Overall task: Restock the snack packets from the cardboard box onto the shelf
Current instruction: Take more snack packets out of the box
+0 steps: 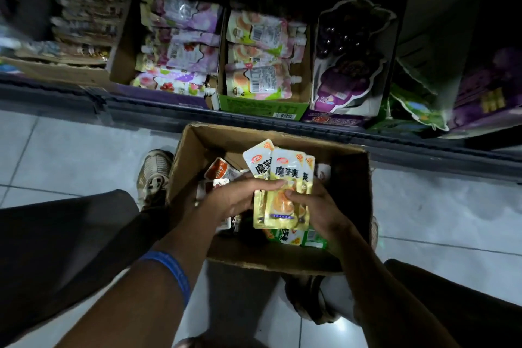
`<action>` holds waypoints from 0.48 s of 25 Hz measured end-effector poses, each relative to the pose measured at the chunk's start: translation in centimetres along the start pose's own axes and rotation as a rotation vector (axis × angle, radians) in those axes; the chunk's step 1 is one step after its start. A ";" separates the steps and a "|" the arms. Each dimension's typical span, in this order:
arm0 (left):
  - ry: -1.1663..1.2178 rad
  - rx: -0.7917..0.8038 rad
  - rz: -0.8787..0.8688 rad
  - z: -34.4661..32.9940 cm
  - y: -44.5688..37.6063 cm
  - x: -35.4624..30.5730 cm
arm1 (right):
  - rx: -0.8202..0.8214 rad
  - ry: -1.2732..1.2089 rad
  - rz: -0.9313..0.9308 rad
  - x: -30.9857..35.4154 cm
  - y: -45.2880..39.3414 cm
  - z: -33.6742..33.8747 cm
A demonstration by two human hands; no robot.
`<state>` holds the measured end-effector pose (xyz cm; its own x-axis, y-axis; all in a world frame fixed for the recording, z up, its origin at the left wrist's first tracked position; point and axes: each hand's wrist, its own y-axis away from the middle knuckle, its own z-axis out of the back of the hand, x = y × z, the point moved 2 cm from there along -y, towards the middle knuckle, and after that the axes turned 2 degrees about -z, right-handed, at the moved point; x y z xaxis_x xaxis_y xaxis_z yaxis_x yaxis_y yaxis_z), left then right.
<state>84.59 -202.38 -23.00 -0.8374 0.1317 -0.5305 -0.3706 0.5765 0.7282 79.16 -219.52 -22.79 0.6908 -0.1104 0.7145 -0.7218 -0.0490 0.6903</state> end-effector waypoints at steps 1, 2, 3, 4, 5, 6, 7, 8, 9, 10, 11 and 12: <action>-0.018 -0.052 -0.021 -1.0 0.3 -0.1 | 0.012 -0.009 0.001 0.4 0.5 -1.1; -0.032 -0.116 -0.051 -1.8 0.7 -0.3 | 0.019 -0.019 0.006 1.2 1.1 -2.3; -0.039 -0.190 -0.093 -2.4 1.1 -0.4 | 0.013 -0.046 0.010 1.8 1.6 -3.2; -0.025 -0.263 -0.141 -2.8 1.5 -0.4 | -0.004 -0.074 0.008 2.3 2.1 -3.8; -0.001 -0.317 -0.195 -3.1 2.3 -0.7 | -0.012 -0.100 0.022 2.9 2.9 -4.4; 0.007 -0.357 -0.244 -3.5 3.2 -1.2 | -0.018 -0.084 0.033 3.7 3.9 -4.7; -0.001 -0.392 -0.296 -4.0 4.4 -1.8 | -0.013 -0.055 0.062 4.5 4.9 -4.9; -0.009 -0.433 -0.366 -4.6 5.6 -2.6 | -0.015 0.004 0.090 5.5 6.1 -5.0; 0.018 -0.478 -0.445 -5.2 7.0 -3.6 | -0.028 0.044 0.125 6.6 7.1 -5.1; 0.089 -0.518 -0.520 -5.9 8.5 -4.9 | -0.047 0.036 0.163 7.6 8.0 -5.3; 0.190 -0.551 -0.586 -6.5 9.9 -6.4 | -0.070 -0.060 0.209 8.4 8.6 -5.5; 0.301 -0.557 -0.642 -7.0 11.1 -7.9 | -0.091 -0.272 0.217 9.1 9.1 -5.8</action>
<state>84.26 -202.63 -7.72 -0.4427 -0.3429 -0.8285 -0.8788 -0.0180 0.4769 79.13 -215.23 -9.30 0.4772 -0.3692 0.7975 -0.8353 0.0915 0.5421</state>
